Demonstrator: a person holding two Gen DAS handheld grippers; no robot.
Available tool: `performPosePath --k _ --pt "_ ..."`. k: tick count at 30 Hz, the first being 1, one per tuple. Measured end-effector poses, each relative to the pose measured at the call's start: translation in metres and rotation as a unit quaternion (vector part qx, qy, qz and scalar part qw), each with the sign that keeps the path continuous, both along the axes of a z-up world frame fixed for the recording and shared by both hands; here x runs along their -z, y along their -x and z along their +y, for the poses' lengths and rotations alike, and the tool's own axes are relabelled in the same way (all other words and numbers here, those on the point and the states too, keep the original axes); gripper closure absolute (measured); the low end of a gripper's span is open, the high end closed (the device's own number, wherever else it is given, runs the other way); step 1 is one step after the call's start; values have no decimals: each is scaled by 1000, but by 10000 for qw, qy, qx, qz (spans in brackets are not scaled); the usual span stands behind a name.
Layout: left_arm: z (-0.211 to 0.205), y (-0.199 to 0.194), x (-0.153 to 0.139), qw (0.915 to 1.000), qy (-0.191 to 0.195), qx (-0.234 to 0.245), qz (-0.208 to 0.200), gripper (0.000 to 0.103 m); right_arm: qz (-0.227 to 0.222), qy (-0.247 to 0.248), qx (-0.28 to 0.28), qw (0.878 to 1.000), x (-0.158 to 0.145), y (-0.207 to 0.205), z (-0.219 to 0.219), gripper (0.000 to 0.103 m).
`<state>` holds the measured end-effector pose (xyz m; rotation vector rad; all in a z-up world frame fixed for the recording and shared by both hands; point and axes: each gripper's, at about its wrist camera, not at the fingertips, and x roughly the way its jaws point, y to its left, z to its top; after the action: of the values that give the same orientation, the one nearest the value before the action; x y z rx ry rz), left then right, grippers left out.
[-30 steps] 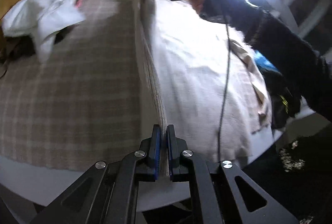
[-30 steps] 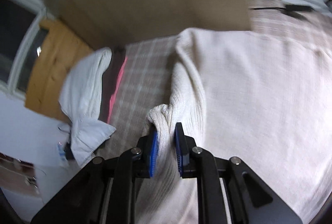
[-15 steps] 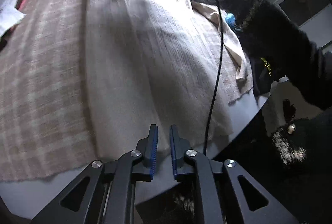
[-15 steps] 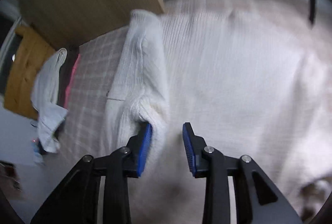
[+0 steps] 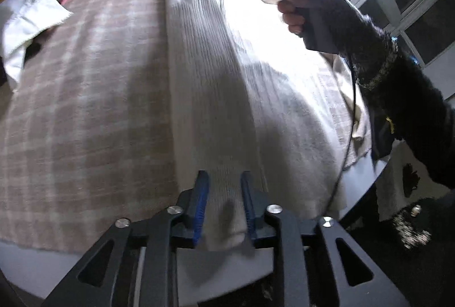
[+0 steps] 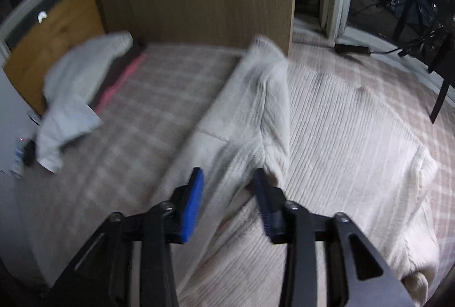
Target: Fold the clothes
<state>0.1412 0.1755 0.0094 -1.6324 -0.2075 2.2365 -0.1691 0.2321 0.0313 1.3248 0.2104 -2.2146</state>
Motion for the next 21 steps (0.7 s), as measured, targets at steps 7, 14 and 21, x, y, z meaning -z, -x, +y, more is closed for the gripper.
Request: performPosePath --k 7,14,21 --pt "0 -2 4 9996 201 -176 -63 72 206 -252 -272 9991 4 -19 -6 49" --pt "-4 -19 -23 9985 274 -460 87 60 -434 1252 597 9894 -29 -56 106 49" --pt "-7 -20 -34 9981 -133 -601 73 60 -474 1288 2022 9697 -38 -139 265 49"
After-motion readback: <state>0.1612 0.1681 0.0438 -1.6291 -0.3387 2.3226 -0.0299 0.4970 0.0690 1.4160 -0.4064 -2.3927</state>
